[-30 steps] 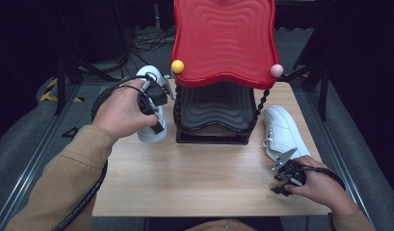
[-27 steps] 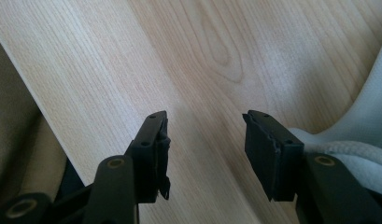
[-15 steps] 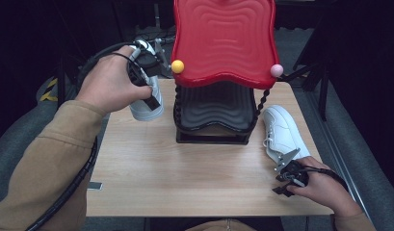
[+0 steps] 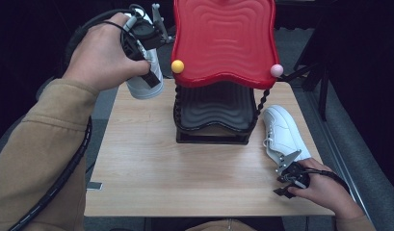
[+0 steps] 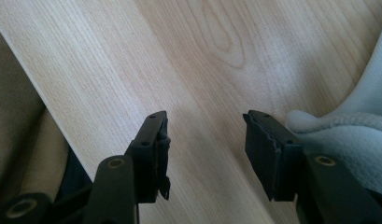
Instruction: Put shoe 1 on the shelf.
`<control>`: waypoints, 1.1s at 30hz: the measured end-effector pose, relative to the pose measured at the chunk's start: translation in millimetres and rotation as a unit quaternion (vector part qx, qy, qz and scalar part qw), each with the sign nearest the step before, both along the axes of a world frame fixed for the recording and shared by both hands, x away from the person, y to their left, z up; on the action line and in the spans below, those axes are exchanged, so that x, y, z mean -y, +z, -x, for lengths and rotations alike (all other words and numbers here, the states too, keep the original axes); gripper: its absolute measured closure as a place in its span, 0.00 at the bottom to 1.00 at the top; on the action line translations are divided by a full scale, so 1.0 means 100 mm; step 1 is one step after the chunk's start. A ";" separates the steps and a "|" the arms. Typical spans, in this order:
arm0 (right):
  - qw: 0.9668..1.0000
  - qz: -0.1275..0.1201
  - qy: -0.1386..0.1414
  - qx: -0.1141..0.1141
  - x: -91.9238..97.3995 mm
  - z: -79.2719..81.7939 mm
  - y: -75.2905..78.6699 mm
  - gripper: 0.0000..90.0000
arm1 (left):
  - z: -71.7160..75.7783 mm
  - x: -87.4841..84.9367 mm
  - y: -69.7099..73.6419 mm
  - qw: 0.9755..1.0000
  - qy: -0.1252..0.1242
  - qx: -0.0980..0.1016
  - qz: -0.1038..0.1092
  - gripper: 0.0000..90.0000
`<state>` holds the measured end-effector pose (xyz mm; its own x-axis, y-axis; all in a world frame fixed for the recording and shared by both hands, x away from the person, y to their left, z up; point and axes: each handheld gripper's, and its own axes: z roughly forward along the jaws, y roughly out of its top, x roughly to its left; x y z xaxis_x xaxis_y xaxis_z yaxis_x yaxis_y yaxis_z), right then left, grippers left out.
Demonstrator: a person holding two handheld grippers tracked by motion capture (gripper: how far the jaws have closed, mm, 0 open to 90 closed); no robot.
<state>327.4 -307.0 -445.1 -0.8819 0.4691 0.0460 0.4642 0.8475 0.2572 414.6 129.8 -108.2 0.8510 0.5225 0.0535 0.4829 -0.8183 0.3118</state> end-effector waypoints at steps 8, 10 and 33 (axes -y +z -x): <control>1.000 0.002 0.001 -0.001 -0.01 0.02 -0.01 0.55 | -0.06 0.05 0.28 0.999 -0.013 0.031 0.005 0.85; 1.000 0.002 0.000 -0.001 -0.01 0.03 -0.01 0.55 | -0.06 0.07 0.32 0.999 -0.013 0.034 0.006 0.85; 1.000 -0.002 -0.020 0.000 0.10 0.11 -0.01 0.55 | -0.20 0.77 0.57 0.994 -0.077 0.074 0.011 0.84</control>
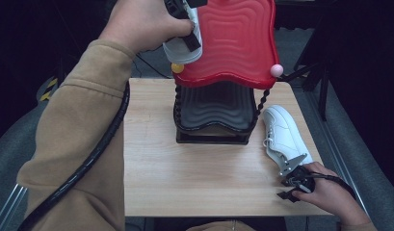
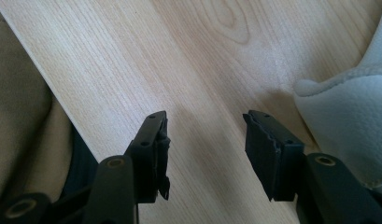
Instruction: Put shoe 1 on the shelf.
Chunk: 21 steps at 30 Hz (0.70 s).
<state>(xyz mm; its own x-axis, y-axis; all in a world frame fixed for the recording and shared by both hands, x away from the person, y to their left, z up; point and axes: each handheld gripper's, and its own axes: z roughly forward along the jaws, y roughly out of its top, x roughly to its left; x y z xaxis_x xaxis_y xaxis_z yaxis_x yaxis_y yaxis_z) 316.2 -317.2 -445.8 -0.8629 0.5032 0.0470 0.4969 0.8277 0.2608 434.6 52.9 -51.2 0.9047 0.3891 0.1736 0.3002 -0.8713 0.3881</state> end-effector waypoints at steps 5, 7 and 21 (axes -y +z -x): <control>1.000 -0.001 0.002 -0.002 -0.01 -0.01 0.00 0.55 | -0.05 0.14 -0.02 1.000 -0.006 -0.003 0.008 0.84; 1.000 -0.002 0.003 -0.001 -0.01 -0.01 0.00 0.55 | -0.08 0.19 -0.04 1.000 -0.010 -0.001 0.008 0.84; 1.000 0.001 0.007 -0.003 0.00 0.00 0.01 0.55 | -0.25 0.52 -0.15 1.000 -0.022 0.006 -0.020 0.83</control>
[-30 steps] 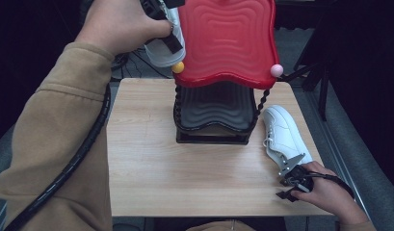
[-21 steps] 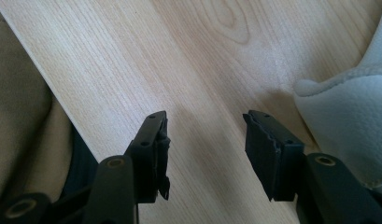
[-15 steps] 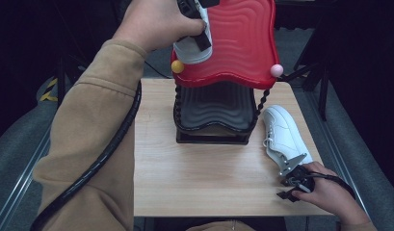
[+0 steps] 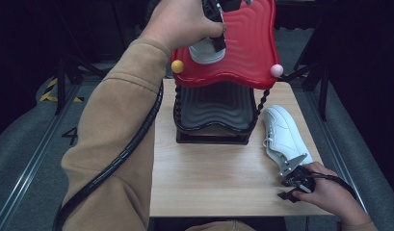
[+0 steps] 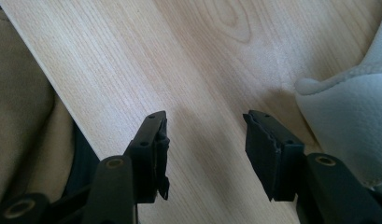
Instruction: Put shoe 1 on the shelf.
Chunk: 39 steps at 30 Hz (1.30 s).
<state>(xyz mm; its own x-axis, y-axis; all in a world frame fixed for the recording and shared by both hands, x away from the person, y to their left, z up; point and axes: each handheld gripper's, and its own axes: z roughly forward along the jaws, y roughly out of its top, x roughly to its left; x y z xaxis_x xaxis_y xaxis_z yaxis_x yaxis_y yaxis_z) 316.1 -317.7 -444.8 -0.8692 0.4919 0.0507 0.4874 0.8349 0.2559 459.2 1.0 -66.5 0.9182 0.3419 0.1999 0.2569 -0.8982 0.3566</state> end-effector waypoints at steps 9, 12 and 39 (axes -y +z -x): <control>1.000 0.005 -0.006 -0.001 0.01 0.01 0.00 0.54 | -0.04 0.14 -0.12 0.999 -0.027 0.016 -0.008 0.83; 1.000 0.007 -0.004 -0.005 0.00 0.01 -0.01 0.54 | -0.03 0.18 -0.16 0.999 -0.032 0.015 -0.013 0.82; 1.000 0.007 0.015 -0.026 -0.04 0.03 -0.06 0.52 | -0.24 0.27 -0.50 0.998 0.005 -0.016 -0.062 0.85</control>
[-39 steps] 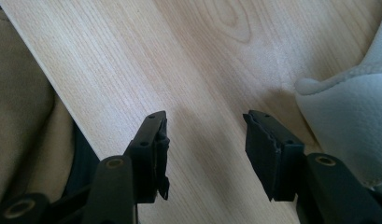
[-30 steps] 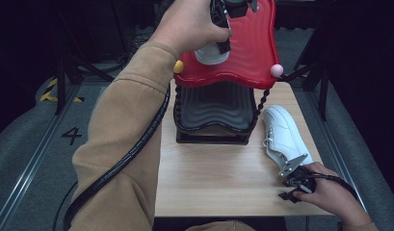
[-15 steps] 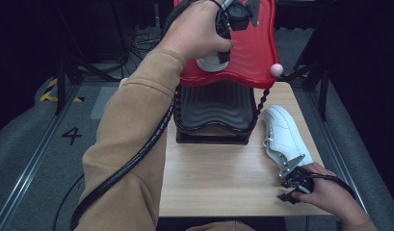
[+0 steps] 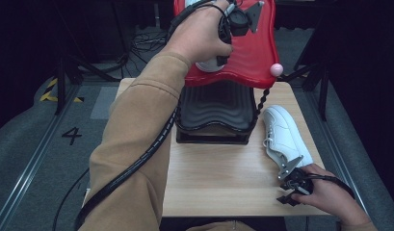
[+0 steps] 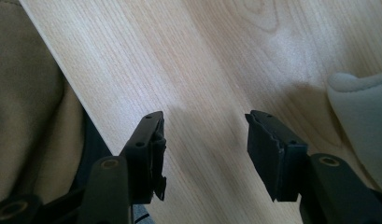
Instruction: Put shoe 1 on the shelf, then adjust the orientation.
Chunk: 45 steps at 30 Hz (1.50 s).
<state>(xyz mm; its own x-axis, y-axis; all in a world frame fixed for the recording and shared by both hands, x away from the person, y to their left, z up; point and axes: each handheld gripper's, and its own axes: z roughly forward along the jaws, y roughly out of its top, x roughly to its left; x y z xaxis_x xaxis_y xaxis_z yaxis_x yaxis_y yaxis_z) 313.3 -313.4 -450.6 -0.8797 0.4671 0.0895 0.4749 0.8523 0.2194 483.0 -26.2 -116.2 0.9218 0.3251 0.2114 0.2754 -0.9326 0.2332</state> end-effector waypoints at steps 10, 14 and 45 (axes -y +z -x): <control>1.000 0.000 -0.002 -0.001 -0.01 -0.01 -0.01 0.51 | 0.01 -0.09 0.02 0.999 0.017 -0.015 0.033 0.65; 1.000 0.000 0.000 -0.001 -0.01 -0.01 -0.02 0.51 | 0.06 -0.16 0.09 0.999 0.016 -0.016 0.049 0.57; 1.000 -0.029 0.003 0.008 -0.02 -0.04 0.02 0.52 | 0.85 -0.47 -0.54 0.981 -0.109 -0.070 0.144 0.50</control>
